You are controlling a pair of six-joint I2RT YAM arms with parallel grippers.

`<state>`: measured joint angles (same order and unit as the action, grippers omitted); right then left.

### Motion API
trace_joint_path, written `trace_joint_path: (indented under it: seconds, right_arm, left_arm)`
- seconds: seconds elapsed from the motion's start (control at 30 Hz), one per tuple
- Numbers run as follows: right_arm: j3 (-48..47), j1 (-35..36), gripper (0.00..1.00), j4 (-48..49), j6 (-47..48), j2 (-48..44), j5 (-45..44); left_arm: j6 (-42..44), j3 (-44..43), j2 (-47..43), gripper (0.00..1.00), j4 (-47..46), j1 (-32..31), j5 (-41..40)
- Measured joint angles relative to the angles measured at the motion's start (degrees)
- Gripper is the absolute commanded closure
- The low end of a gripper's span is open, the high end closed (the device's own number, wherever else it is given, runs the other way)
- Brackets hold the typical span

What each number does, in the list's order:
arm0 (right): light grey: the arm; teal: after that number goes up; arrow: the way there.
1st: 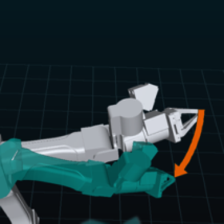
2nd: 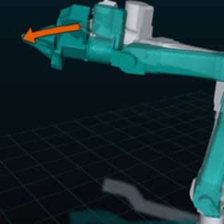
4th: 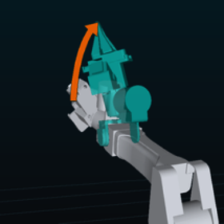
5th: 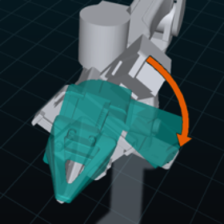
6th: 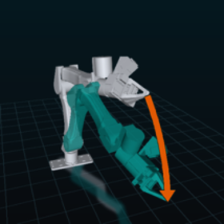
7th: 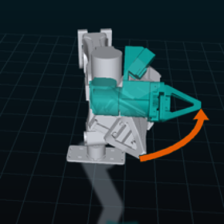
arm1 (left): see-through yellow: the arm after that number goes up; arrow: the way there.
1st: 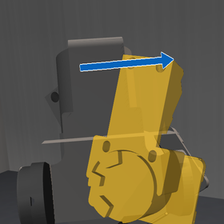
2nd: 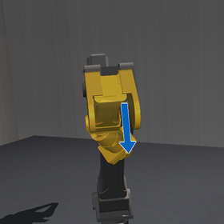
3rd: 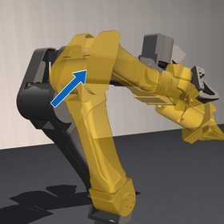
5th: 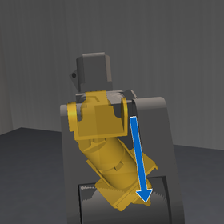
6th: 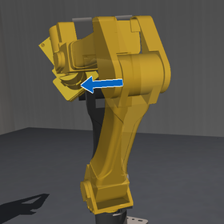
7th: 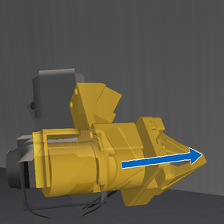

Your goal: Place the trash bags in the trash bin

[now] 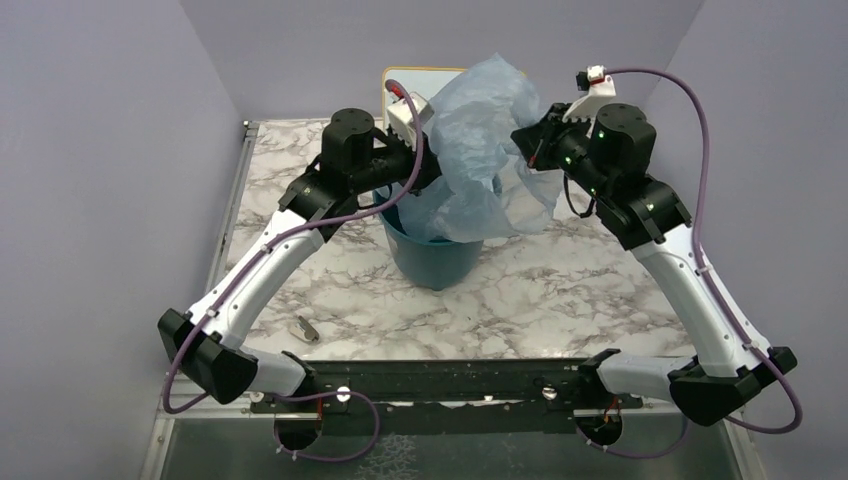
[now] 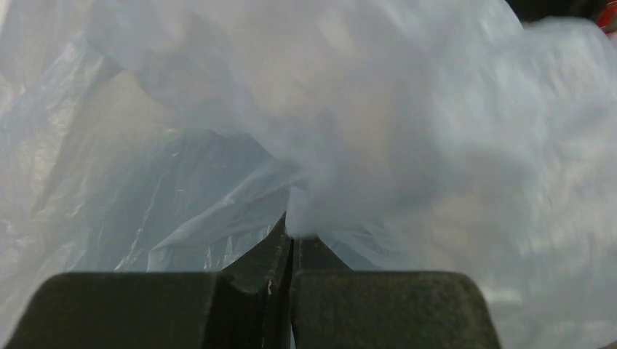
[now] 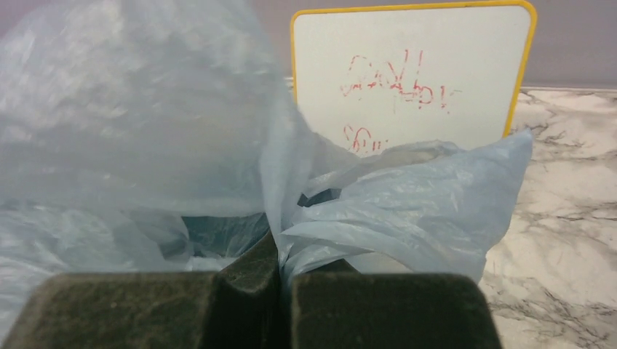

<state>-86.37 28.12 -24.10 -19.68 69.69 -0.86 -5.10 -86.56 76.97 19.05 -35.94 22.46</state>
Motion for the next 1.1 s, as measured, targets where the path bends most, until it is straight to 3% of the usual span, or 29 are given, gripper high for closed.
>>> trace_joint_path:
  seconds: [0.1, 0.13, 0.17, 0.23, 0.3, 0.33, 0.7, 0.93, 1.1]
  right_arm:
    - [-3.65, 0.00, 1.00, -3.06, 0.26, 1.70, -1.77]
    - [-6.54, 0.00, 1.00, -4.83, 0.61, 3.30, -1.79]
    - [-9.81, 0.00, 1.00, -6.29, 1.03, 5.16, -1.73]
    - [-16.96, -0.02, 1.00, -9.11, 1.90, 9.53, -1.11]
    - [-22.32, 0.00, 0.99, -11.39, 2.71, 13.14, -0.09]
    - [-23.82, 0.00, 0.99, -12.31, 2.91, 14.34, 0.17]
    - [-25.77, -3.28, 1.00, -19.04, 2.67, 18.10, 0.15]
    - [-23.78, -4.09, 1.00, -17.00, 1.49, 17.73, 3.98]
    - [-21.44, -4.09, 1.00, -15.87, 1.51, 17.70, 7.08]
  left_arm:
    - [-4.59, 5.01, 1.09, 1.00, -4.33, 4.04, 4.31]
    - [-6.16, 6.75, 1.16, 0.94, -5.88, 5.33, 5.57]
    - [-7.87, 8.20, 1.18, 0.77, -7.10, 6.56, 6.56]
    - [-9.88, 10.16, 1.18, 0.56, -9.07, 8.07, 7.82]
    - [-11.41, 10.86, 1.18, 0.28, -10.01, 8.68, 8.81]
    - [-11.65, 10.84, 1.16, 0.25, -10.23, 8.87, 9.40]
    - [-5.62, 2.05, -2.43, 0.13, 0.00, 13.46, 12.24]
    - [-3.72, 1.09, -4.85, 0.12, 7.72, 18.80, 9.18]
    - [-4.35, 1.60, -3.74, 0.34, 10.34, 22.60, 9.75]
